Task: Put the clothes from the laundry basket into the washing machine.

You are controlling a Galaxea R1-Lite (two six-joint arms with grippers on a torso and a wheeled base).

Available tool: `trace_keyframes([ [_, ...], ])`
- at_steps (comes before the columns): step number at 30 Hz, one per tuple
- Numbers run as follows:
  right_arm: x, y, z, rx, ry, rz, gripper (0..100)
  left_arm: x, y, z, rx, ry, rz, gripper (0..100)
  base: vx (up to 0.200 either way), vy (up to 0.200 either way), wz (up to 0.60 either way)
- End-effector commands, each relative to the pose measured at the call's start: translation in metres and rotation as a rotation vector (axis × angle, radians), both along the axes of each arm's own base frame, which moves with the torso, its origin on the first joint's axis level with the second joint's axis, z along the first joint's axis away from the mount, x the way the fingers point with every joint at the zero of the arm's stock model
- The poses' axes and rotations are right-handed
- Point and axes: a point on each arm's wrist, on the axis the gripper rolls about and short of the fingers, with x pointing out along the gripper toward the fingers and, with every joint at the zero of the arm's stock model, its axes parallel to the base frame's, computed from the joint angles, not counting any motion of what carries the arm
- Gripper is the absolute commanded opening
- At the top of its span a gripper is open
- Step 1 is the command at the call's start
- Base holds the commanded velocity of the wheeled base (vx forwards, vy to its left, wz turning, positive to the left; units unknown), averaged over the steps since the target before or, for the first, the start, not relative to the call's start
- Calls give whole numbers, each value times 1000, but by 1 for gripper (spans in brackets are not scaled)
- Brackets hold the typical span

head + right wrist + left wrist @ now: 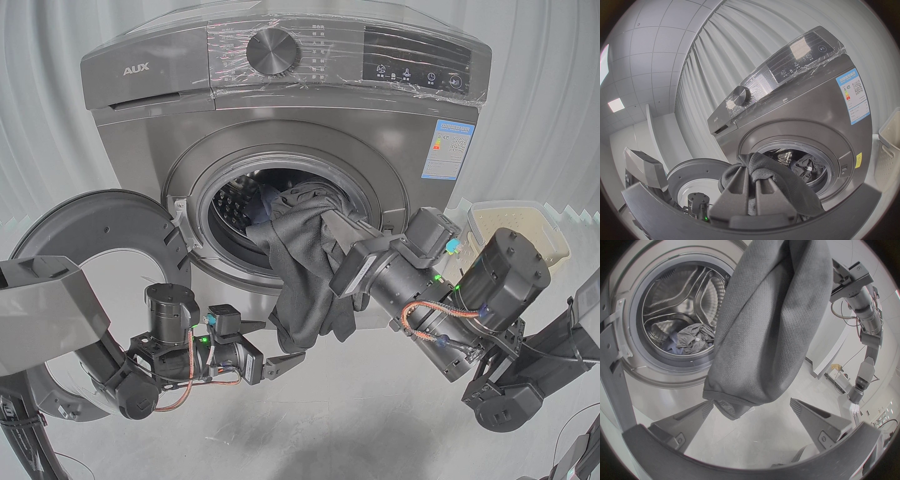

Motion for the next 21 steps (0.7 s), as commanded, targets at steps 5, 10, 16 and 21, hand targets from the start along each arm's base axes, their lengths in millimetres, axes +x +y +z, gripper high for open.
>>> trace_keyframes([
  [5,-1,1,-1,1,4,6,0,14,-14,-13,0,-7,20,100,0,0,0],
  [10,-2,1,-1,2,3,6,0,24,-20,-20,-29,-27,37,100,0,0,0],
  [16,-2,1,-1,4,5,3,0,26,-21,-23,-37,-46,54,0,0,0,0],
  [21,-1,2,-3,4,12,5,0,27,-21,-18,-67,-92,54,0,0,0,0],
])
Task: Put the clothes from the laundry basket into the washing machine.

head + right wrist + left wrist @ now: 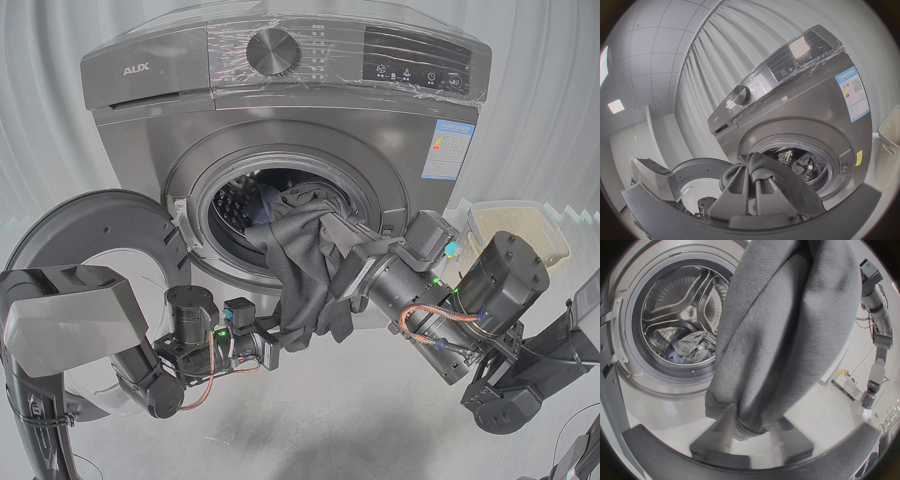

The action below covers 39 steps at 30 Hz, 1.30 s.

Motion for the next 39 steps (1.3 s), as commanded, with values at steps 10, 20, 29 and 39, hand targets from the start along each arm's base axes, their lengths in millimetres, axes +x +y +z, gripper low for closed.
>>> trace_keyframes([
  [10,7,2,-12,-25,27,-12,0,-33,13,18,-58,-83,-6,0,0,0,0],
  [20,20,1,-40,-87,89,-40,0,-110,39,54,-70,-130,-74,0,0,0,0],
  [29,19,0,-58,-132,131,-27,100,-125,31,83,-154,-224,-135,0,0,0,0],
  [39,6,5,-89,-230,207,12,100,-113,29,112,-255,-303,-81,0,0,0,0],
])
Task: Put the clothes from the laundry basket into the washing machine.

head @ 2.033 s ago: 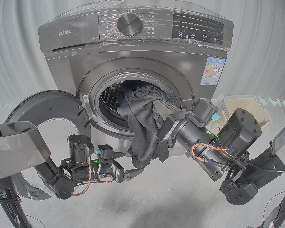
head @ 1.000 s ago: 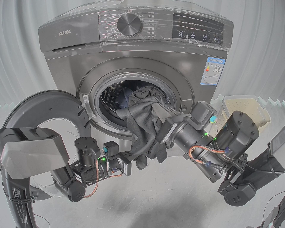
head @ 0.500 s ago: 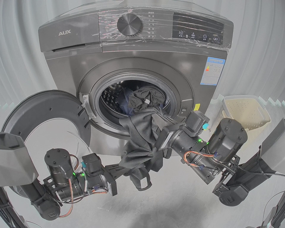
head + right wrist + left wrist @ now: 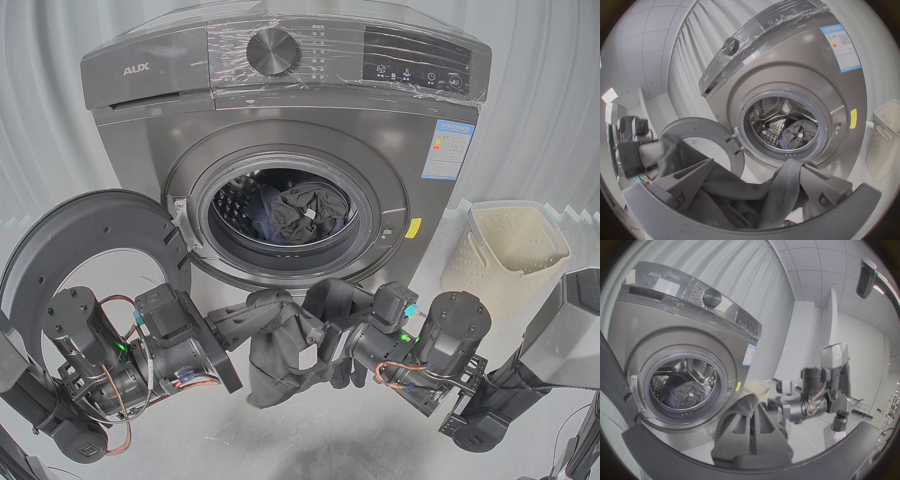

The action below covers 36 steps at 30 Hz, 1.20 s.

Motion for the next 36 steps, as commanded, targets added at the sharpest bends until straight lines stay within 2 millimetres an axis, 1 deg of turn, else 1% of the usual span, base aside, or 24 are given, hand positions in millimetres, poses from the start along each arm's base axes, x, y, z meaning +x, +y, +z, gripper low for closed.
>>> trace_keyframes([
  [1,-3,2,-13,-41,34,10,100,3,1,12,-41,-36,36,0,0,0,0],
  [9,-6,-4,-27,-89,76,7,100,8,1,16,-61,-39,68,0,0,0,0],
  [12,-8,-7,-31,-110,92,4,100,11,2,20,-82,-46,94,0,0,0,0],
  [16,-16,-13,-43,-165,139,16,100,16,1,27,-118,-56,117,0,0,0,0],
  [22,-33,-23,-62,-251,209,70,100,20,2,32,-145,-58,144,0,0,0,0],
  [25,-35,-24,-70,-278,232,78,100,19,2,33,-146,-60,142,0,0,0,0],
  [28,-32,-20,-70,-270,225,76,100,19,2,33,-146,-60,142,0,0,0,0],
  [33,-20,-13,-61,-222,185,53,100,19,2,34,-151,-61,140,0,0,0,0],
  [36,-16,-11,-57,-198,167,47,100,19,2,35,-153,-65,140,0,0,0,0],
])
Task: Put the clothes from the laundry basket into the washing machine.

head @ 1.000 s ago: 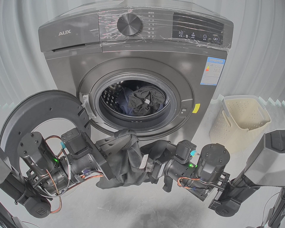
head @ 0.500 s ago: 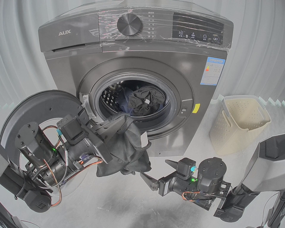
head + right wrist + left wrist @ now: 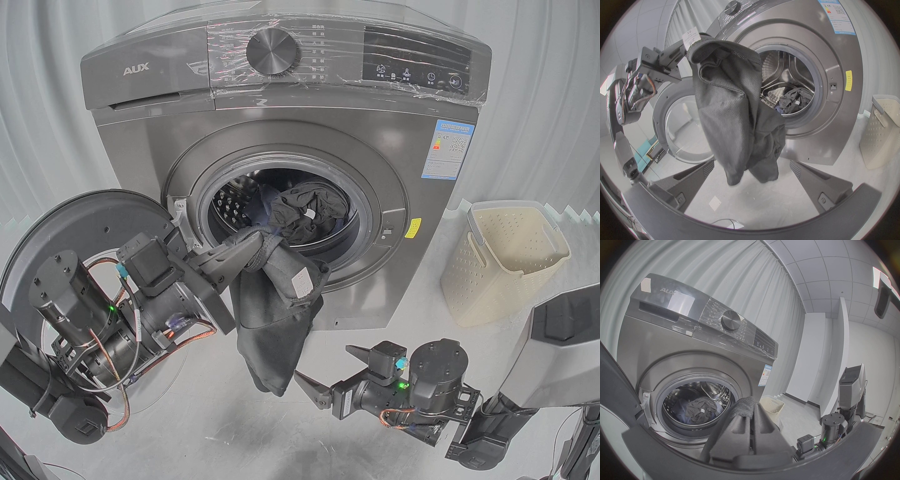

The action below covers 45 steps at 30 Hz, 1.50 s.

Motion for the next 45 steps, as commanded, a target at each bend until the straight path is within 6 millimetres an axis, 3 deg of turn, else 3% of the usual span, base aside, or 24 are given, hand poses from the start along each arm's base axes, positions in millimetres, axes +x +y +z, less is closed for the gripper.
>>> trace_keyframes([
  [1,6,4,4,26,-21,-10,100,-1,0,2,-5,-6,-2,0,0,0,0],
  [18,21,24,38,180,-156,-3,100,1,-1,0,2,0,1,0,0,0,0],
  [25,24,19,38,179,-155,-25,100,2,1,0,1,-2,8,0,0,0,0],
  [35,46,-9,52,190,-182,-127,100,4,5,2,-4,-7,22,0,0,0,0],
  [45,56,-6,54,200,-197,-139,100,1,3,1,-2,-5,11,0,0,0,0],
])
